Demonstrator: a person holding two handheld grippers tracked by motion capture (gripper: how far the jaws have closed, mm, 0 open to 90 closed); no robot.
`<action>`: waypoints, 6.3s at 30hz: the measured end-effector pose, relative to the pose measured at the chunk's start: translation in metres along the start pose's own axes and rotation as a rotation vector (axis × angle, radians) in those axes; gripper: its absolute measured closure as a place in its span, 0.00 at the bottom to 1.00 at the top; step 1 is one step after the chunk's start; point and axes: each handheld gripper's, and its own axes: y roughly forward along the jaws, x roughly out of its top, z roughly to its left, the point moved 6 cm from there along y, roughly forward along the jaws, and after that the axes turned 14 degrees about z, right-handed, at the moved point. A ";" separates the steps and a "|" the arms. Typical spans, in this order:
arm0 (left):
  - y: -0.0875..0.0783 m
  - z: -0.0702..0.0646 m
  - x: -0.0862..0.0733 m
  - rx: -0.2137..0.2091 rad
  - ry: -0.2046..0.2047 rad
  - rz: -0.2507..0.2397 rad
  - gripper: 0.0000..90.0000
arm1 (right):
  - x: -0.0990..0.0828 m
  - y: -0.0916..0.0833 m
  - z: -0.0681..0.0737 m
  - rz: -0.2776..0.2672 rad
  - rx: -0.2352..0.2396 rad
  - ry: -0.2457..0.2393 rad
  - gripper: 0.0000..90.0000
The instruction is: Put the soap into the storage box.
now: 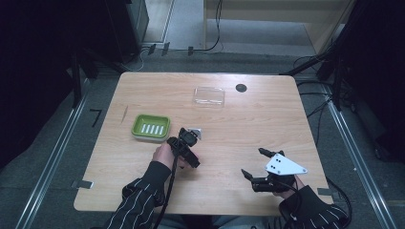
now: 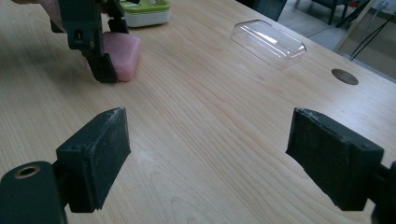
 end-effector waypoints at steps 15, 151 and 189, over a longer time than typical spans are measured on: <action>-0.005 0.000 -0.004 -0.001 0.023 -0.004 0.15 | 0.000 0.000 0.000 -0.002 0.000 0.000 0.15; -0.050 0.099 -0.058 -0.028 -0.157 -0.090 0.15 | -0.005 -0.005 -0.001 0.003 -0.016 0.002 0.15; -0.054 0.135 -0.030 -0.066 -0.296 -0.131 0.15 | -0.005 -0.006 -0.001 0.005 -0.022 0.005 0.15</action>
